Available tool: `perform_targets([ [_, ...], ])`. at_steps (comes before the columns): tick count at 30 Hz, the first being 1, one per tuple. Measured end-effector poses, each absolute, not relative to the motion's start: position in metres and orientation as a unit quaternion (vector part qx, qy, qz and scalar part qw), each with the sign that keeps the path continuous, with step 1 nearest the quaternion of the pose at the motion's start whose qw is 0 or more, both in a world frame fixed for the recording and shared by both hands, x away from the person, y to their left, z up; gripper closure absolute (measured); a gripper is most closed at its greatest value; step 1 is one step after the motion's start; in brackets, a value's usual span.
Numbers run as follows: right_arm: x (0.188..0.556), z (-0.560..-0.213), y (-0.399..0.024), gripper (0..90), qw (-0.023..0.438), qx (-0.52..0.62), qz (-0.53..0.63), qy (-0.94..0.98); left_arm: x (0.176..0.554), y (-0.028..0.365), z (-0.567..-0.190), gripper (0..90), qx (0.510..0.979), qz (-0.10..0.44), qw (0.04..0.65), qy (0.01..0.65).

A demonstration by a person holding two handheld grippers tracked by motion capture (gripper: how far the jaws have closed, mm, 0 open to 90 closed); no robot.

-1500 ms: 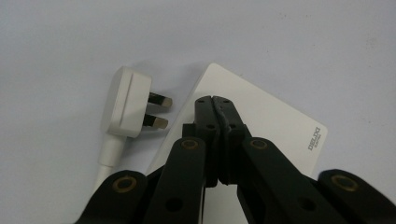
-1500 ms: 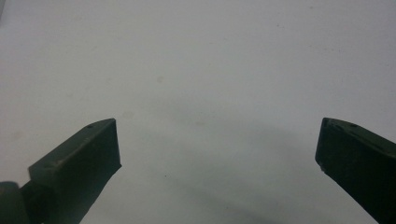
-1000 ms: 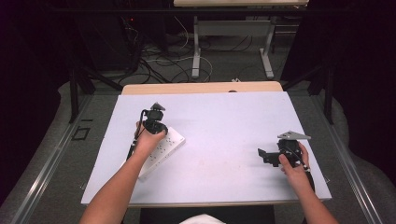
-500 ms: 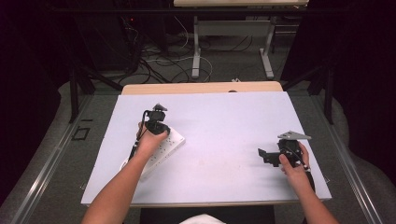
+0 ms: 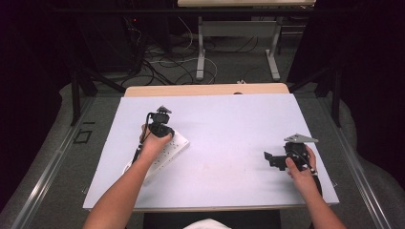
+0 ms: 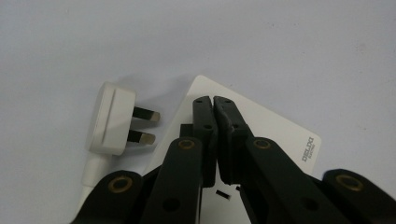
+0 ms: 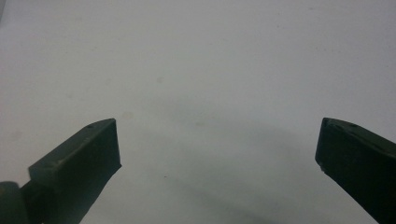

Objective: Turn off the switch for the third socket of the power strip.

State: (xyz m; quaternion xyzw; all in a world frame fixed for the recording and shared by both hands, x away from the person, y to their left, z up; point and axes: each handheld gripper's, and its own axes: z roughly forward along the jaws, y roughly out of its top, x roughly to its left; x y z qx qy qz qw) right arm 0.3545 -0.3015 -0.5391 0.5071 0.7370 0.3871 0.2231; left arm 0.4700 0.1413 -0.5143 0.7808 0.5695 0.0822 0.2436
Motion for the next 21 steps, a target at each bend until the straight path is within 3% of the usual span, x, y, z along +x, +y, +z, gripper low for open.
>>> perform_targets([
  [16, 0.355, -0.539, -0.3, 0.0, 0.22, 0.508, 0.388, 0.737, 0.47, 0.136, -0.506, 71.5, 0.787, 0.094, 0.272, 0.546],
  [21, 0.355, -0.539, -0.3, 0.0, 0.222, 0.508, 0.388, 0.736, 0.469, 0.133, -0.503, 62.8, 0.789, 0.107, 0.279, 0.537],
])
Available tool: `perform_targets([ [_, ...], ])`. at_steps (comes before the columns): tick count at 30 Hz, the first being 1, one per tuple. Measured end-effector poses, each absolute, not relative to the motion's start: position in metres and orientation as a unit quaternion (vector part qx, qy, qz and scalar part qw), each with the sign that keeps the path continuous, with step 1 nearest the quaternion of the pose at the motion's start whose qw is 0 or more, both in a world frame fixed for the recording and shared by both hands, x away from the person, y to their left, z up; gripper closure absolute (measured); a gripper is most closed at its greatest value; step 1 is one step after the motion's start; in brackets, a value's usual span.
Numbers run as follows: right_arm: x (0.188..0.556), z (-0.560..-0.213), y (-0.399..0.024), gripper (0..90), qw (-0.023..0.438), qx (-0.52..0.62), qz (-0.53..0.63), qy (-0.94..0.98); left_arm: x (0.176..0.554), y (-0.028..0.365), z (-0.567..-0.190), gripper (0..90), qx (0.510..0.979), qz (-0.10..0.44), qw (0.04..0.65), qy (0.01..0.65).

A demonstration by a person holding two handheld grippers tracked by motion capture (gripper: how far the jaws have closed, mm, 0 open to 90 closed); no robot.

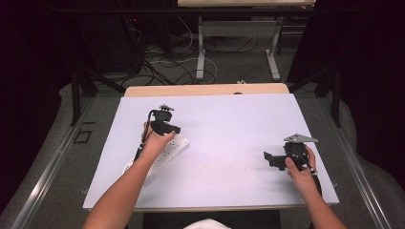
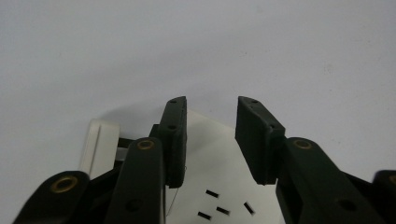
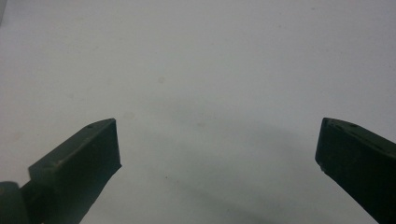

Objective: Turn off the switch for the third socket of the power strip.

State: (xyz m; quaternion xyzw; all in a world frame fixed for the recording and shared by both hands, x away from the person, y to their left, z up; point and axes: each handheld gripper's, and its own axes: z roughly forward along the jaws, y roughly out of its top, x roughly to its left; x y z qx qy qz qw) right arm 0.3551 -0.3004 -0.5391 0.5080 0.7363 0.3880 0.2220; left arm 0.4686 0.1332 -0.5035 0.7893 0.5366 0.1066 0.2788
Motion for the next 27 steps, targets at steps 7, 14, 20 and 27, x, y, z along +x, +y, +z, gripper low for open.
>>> perform_targets([
  [7, 0.355, -0.539, -0.3, 0.0, 0.221, 0.509, 0.388, 0.736, 0.466, 0.133, -0.499, 54.5, 0.791, 0.109, 0.286, 0.53],
  [14, 0.355, -0.539, -0.3, 0.0, 0.221, 0.507, 0.388, 0.737, 0.461, 0.133, -0.491, 45.3, 0.787, 0.12, 0.299, 0.526],
  [20, 0.355, -0.539, -0.3, 0.0, 0.22, 0.508, 0.388, 0.737, 0.455, 0.135, -0.485, 38.2, 0.79, 0.137, 0.316, 0.507],
  [27, 0.355, -0.539, -0.299, 0.0, 0.22, 0.508, 0.388, 0.737, 0.447, 0.14, -0.477, 33.6, 0.797, 0.133, 0.335, 0.484],
])
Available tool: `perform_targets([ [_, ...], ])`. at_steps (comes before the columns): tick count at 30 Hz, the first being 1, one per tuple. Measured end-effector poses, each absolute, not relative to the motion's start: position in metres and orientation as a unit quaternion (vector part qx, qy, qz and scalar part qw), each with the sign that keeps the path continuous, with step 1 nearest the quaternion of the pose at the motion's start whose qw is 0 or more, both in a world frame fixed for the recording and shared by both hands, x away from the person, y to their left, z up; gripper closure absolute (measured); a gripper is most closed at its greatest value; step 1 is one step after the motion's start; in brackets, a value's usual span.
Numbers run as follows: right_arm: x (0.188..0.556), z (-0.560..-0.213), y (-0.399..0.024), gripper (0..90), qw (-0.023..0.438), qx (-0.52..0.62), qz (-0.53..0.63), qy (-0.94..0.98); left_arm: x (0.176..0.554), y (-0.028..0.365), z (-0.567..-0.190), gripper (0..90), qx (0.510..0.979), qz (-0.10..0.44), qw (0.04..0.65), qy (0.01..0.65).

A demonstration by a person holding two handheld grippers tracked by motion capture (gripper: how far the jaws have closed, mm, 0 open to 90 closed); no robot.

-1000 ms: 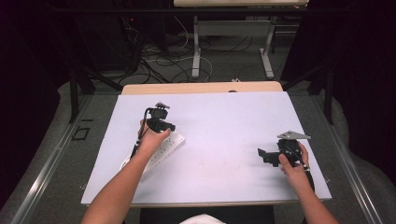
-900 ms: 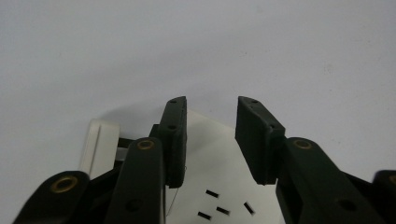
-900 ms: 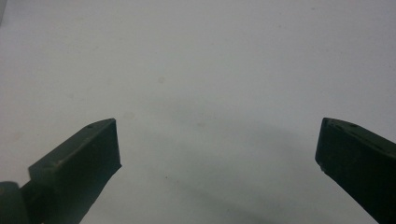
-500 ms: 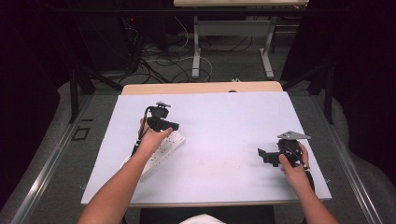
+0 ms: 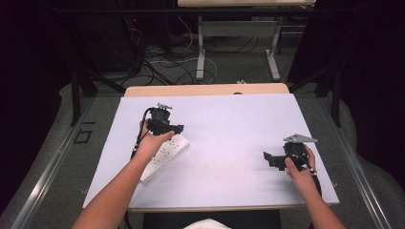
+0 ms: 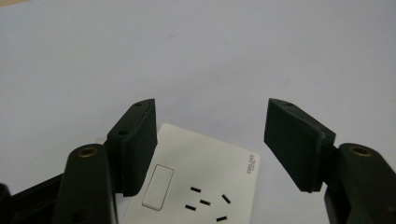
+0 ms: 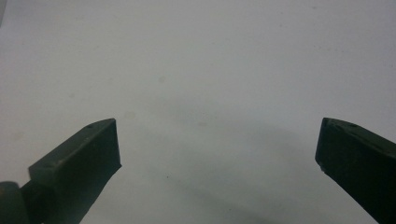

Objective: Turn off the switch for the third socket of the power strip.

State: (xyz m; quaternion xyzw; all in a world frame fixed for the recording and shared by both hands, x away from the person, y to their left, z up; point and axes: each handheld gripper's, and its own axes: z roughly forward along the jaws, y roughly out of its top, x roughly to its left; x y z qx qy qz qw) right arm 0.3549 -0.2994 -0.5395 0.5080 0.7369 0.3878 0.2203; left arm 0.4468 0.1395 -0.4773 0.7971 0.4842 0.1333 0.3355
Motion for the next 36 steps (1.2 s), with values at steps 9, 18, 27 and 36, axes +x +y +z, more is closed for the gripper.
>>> perform_targets([
  [9, 0.355, -0.539, -0.299, 0.0, 0.221, 0.508, 0.387, 0.737, 0.435, 0.143, -0.471, 26.3, 0.801, 0.134, 0.34, 0.474],
  [18, 0.354, -0.539, -0.299, 0.0, 0.222, 0.506, 0.387, 0.738, 0.423, 0.144, -0.466, 15.2, 0.803, 0.132, 0.344, 0.468],
  [27, 0.354, -0.539, -0.3, 0.0, 0.224, 0.505, 0.387, 0.739, 0.412, 0.149, -0.462, 0.2, 0.801, 0.125, 0.358, 0.463],
  [36, 0.354, -0.539, -0.299, 0.0, 0.223, 0.505, 0.388, 0.739, 0.401, 0.163, -0.459, 0.2, 0.792, 0.114, 0.375, 0.468],
])
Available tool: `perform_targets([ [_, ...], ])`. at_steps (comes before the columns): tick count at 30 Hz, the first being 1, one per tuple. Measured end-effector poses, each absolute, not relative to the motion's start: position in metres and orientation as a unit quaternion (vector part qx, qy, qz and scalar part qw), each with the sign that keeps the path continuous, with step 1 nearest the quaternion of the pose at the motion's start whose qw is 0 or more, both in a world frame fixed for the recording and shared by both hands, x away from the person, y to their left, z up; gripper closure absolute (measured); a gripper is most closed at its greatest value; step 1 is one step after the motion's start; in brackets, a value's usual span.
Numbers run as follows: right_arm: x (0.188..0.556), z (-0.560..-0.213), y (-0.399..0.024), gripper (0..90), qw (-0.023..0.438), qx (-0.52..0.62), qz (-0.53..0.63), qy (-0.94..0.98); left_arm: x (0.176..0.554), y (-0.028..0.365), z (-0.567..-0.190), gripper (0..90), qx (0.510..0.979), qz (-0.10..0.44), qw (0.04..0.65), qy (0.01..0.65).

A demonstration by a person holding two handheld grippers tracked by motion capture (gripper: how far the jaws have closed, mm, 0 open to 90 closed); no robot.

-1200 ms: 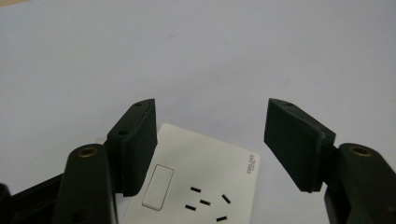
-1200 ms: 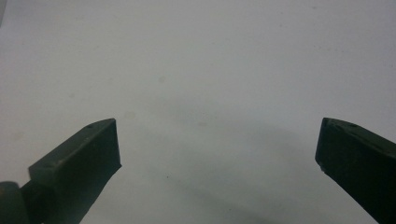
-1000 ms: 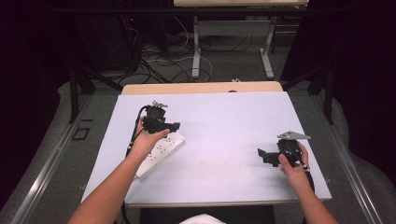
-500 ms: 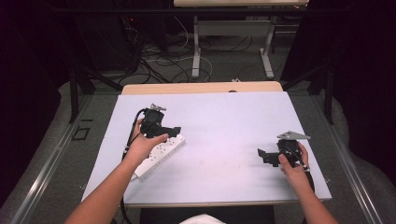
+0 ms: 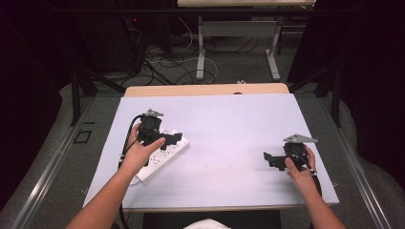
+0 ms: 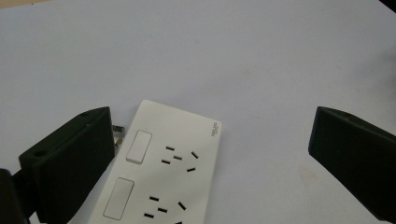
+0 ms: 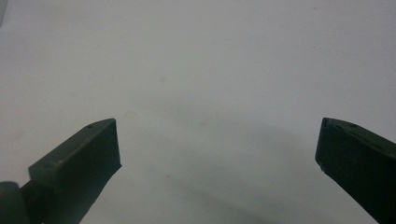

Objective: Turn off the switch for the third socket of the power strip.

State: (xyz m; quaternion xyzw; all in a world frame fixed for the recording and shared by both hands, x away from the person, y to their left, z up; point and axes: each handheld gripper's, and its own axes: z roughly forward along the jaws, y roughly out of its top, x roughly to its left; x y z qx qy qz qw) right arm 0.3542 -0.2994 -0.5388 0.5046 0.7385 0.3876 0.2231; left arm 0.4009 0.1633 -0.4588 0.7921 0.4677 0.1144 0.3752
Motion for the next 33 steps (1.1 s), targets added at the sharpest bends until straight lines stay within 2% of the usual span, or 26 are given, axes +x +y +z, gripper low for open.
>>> perform_targets([
  [33, 0.354, -0.539, -0.299, 0.0, 0.222, 0.506, 0.386, 0.739, 0.368, 0.24, -0.469, 2.3, 0.738, 0.155, 0.391, 0.528],
])
